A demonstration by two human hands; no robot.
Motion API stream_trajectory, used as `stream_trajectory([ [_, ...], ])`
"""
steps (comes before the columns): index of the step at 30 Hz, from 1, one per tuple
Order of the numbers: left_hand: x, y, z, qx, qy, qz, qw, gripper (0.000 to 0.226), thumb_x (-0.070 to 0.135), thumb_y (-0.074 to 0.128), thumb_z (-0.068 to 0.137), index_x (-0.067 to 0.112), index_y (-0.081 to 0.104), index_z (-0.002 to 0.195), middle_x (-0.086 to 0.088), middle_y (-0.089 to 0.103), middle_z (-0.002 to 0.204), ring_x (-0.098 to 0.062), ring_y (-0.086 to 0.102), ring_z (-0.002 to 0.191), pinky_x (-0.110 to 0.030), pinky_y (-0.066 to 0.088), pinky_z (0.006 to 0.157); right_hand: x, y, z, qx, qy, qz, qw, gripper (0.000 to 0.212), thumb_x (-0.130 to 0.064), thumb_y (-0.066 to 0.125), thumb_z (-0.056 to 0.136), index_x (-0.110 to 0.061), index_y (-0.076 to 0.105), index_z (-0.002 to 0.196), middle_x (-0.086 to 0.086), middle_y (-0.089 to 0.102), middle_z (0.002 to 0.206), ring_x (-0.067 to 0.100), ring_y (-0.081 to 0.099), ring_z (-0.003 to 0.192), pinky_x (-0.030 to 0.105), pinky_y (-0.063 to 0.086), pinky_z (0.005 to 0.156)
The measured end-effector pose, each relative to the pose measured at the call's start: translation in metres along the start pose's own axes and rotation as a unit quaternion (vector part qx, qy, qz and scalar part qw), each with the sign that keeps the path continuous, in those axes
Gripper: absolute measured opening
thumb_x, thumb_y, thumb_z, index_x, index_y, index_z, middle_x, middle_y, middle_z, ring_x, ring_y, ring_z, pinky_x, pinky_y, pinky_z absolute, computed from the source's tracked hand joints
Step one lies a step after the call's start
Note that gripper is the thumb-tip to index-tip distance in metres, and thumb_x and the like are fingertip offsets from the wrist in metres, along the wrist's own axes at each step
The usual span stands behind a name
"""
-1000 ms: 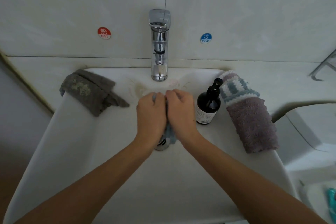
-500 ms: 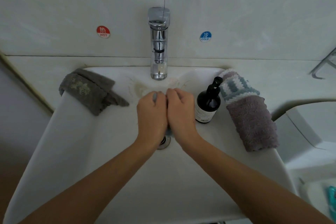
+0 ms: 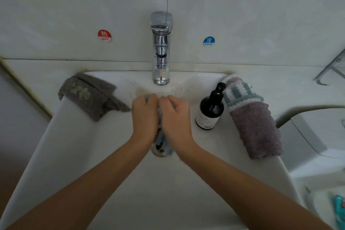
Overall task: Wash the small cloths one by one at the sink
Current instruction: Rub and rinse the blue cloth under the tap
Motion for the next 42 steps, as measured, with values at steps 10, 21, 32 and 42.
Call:
stream_trajectory([
  [10, -0.008, 0.006, -0.011, -0.022, -0.014, -0.008, 1.000, 0.039, 0.004, 0.047, 0.087, 0.017, 0.034, 0.053, 0.004, 0.034, 0.047, -0.016, 0.034, 0.054, -0.036, 0.031, 0.056, 0.009, -0.009, -0.002, -0.005, 0.022, -0.004, 1.000, 0.040, -0.006, 0.050, 0.091, -0.019, 0.036, 0.056, -0.009, 0.029, 0.047, 0.008, 0.029, 0.049, 0.027, 0.025, 0.049],
  [21, -0.005, 0.005, -0.025, -0.025, -0.009, 0.021, 0.999, 0.033, 0.005, 0.046, 0.088, 0.012, 0.039, 0.057, -0.007, 0.037, 0.052, -0.017, 0.038, 0.052, -0.037, 0.035, 0.050, 0.005, -0.010, 0.013, 0.027, 0.030, -0.006, 0.999, 0.041, -0.007, 0.051, 0.090, -0.020, 0.033, 0.055, -0.008, 0.028, 0.048, 0.010, 0.028, 0.052, 0.031, 0.024, 0.053],
  [32, 0.013, 0.007, -0.035, -0.037, 0.044, 0.037, 0.998, 0.036, 0.008, 0.046, 0.092, 0.014, 0.037, 0.057, -0.002, 0.038, 0.054, -0.015, 0.038, 0.054, -0.032, 0.033, 0.052, 0.007, -0.010, 0.022, 0.016, 0.051, 0.031, 0.998, 0.051, -0.005, 0.050, 0.089, -0.024, 0.032, 0.045, -0.011, 0.028, 0.045, 0.008, 0.027, 0.047, 0.029, 0.024, 0.051],
  [42, 0.016, -0.001, -0.030, -0.029, 0.052, 0.033, 0.998, 0.034, 0.008, 0.045, 0.095, 0.009, 0.042, 0.061, -0.005, 0.039, 0.054, -0.011, 0.039, 0.050, -0.025, 0.034, 0.048, -0.003, -0.001, 0.018, 0.020, 0.027, 0.062, 0.997, 0.050, -0.006, 0.051, 0.089, -0.025, 0.033, 0.047, -0.008, 0.028, 0.046, 0.012, 0.027, 0.048, 0.031, 0.024, 0.051],
])
Point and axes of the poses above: each hand's wrist, its own z-axis towards the middle knuckle, its own y-axis out of the palm, x = y × z, the point moved 7 cm from there along z, towards the middle knuckle
